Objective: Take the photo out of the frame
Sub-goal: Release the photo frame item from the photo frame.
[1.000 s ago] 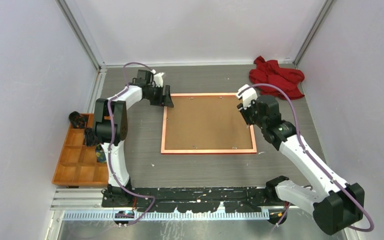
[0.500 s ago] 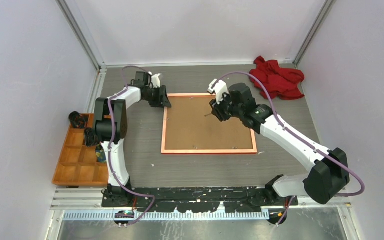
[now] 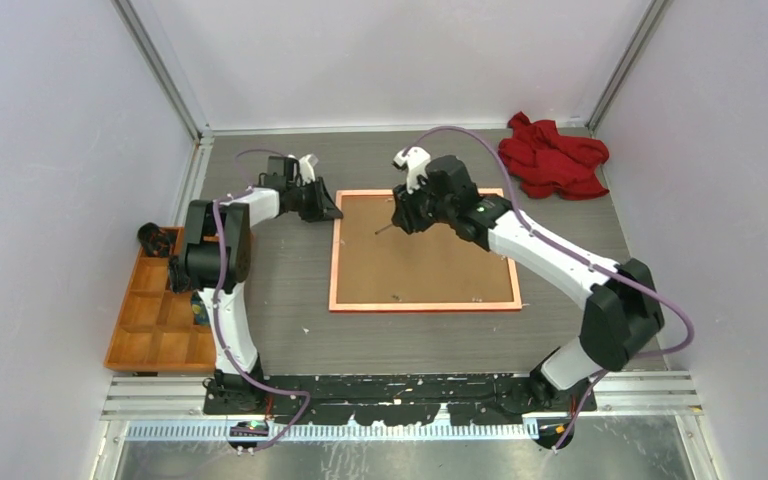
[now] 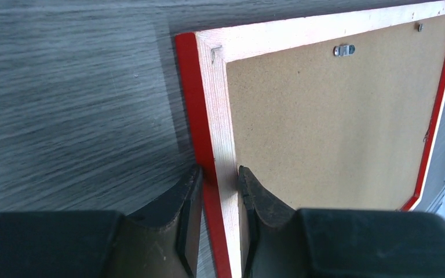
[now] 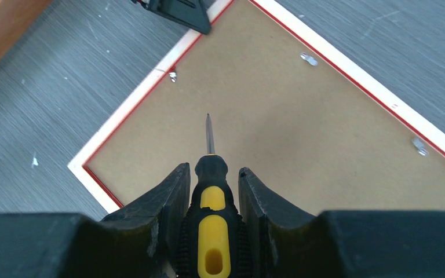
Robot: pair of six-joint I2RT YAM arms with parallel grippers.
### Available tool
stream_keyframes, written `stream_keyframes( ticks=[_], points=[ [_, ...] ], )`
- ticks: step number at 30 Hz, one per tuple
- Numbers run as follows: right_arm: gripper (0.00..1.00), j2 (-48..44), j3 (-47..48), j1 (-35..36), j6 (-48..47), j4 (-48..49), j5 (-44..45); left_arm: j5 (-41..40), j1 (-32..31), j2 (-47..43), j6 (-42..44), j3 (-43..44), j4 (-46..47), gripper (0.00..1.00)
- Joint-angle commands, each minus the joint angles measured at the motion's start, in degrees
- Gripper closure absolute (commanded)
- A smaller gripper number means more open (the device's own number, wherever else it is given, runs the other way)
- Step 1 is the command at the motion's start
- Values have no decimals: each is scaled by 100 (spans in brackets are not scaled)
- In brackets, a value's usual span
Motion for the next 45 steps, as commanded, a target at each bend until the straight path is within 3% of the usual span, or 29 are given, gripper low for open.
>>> stream_keyframes(
  ticks=[1,8,13,17,21,28,37,45],
  points=[
    [99,509,712,120,641,316,-132,325,-65,-81,-127,-338,-214,79],
    [99,1462,1755,127,1542,-150,-423,652,-2,-232,-109,-984,661,81],
    [99,1499,1688,122,1793,-82,-443,1127,256,-1,-614,-1023,1144,99],
    [99,1538,1468,122,1941,106,-626,1041,327,-118,-732,-1286,1501,100],
    [99,1465,1166,175,1641,368,-634,705,331,-333,-842,-1610,1962,99],
    [99,1302,865,470,827,577,40,665,318,-298,-874,-1577,1952,100],
    [99,1164,1263,910,-354,8,560,606,225,-371,-721,-1611,2054,99],
    [99,1091,1463,1094,-1226,-595,582,420,79,-391,-467,-1471,1763,81]
  ],
)
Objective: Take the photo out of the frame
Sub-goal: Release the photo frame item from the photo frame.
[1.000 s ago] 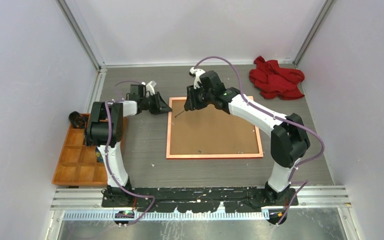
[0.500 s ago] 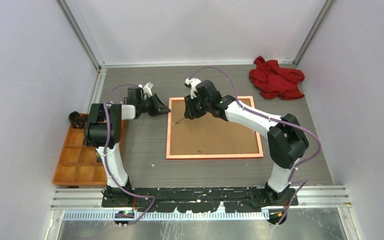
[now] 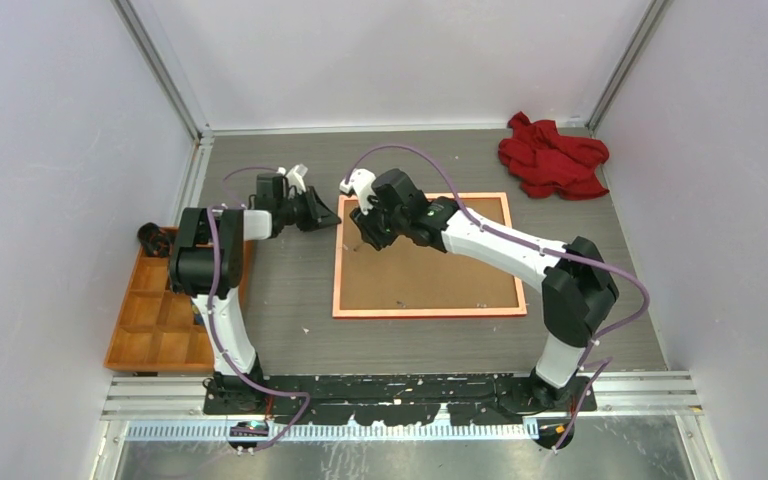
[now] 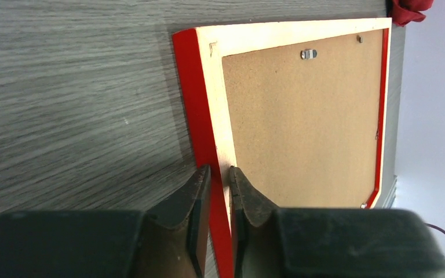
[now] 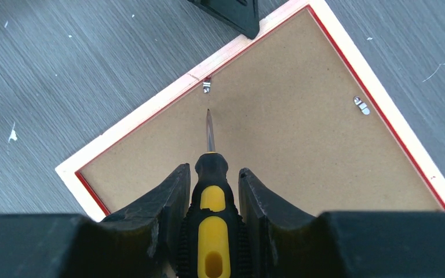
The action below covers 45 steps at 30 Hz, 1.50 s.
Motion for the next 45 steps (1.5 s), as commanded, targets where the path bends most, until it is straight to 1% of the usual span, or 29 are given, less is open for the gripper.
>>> stream_keyframes(
  ticks=[1,6,11,14,17,22,27,31,35,40,45],
  points=[
    [99,-368,329,52,-688,-246,24,-431,-216,-31,439,47,-447,78],
    [99,-329,329,199,-890,-397,-81,-828,-291,-61,772,301,-992,70],
    [99,-214,325,426,-1087,-405,120,-1178,-386,-109,1022,518,-1443,65],
    [99,-104,378,512,-855,-299,265,-1421,-535,-122,1207,650,-1677,63],
    [99,-23,480,529,-343,-171,270,-1645,-700,-144,1384,745,-1834,62],
    [99,41,508,521,217,9,610,-1802,-772,-98,1474,760,-1863,64],
    [99,201,411,379,737,246,539,-1835,-768,-27,1488,746,-1857,69],
    [99,331,392,246,1207,387,580,-1854,-769,-111,1510,592,-1673,73],
    [99,344,355,55,1508,470,636,-1859,-768,-143,1507,519,-1559,75],
    [99,360,277,-229,1922,553,392,-1830,-770,-158,1514,493,-1501,75],
    [99,400,292,-318,2133,536,-354,-1821,-773,-163,1523,470,-1454,76]
  ],
)
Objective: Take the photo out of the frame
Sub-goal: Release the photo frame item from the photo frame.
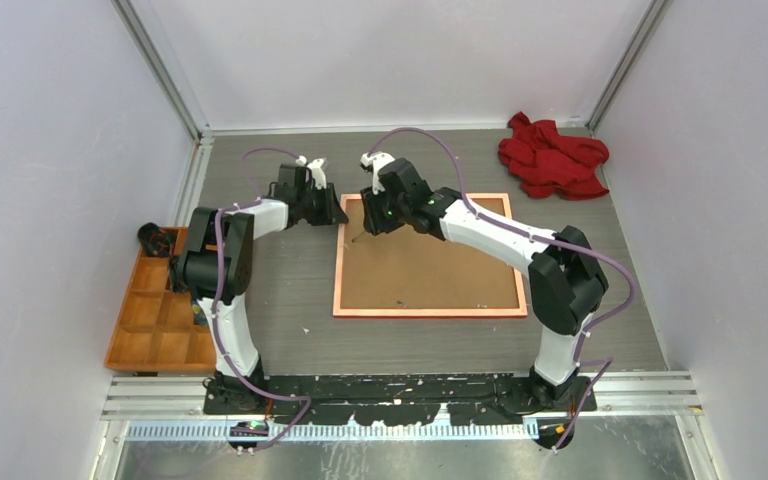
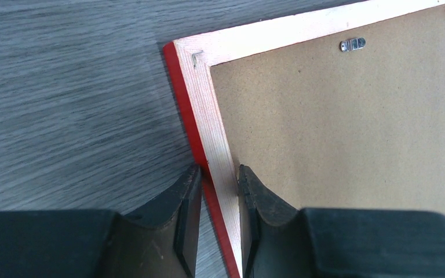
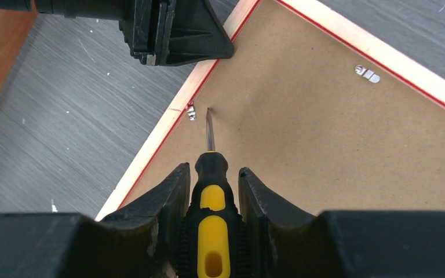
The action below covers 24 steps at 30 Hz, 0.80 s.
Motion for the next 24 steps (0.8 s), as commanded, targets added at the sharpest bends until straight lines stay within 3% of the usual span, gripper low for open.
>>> stream_keyframes(
  ticks=[1,9,24],
  points=[
    [99,-9,65,1,419,314,-597,-209,-41,-7,227,-196,-145,76],
    [99,-275,-181,-365,1425,507,-681,-190,-43,-28,240,-246,-80,76],
    [99,-104,-281,-439,1760,564,-799,-163,-42,-47,258,-278,-80,76]
  ],
)
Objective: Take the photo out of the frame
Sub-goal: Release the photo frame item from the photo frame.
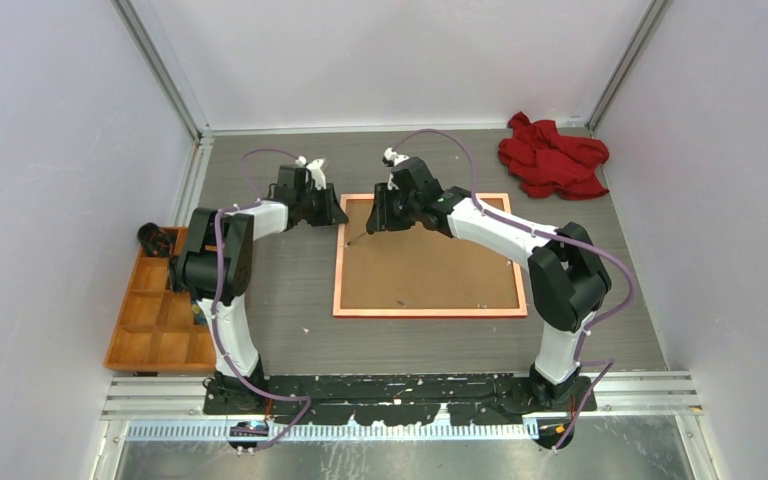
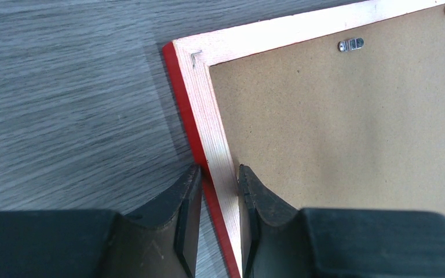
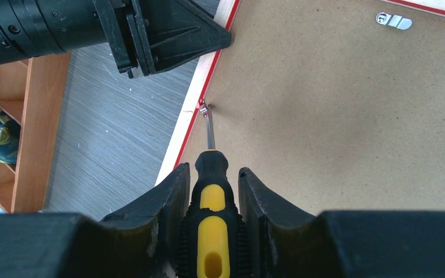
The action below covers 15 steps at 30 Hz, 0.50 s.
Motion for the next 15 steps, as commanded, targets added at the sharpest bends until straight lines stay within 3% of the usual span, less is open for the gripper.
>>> stream_keyframes(
  ticks=[1,8,15],
  points=[
    [99,-192,68,23,177,285,-59,-161,-40,-4,254,-173,-233,76],
    [99,-448,67,-152,162,290,-37,-154,-40,-3,253,-173,-233,76],
    [99,-639,-161,-288,444,686,-786,-156,-40,2,258,-168,-231,76]
  ],
)
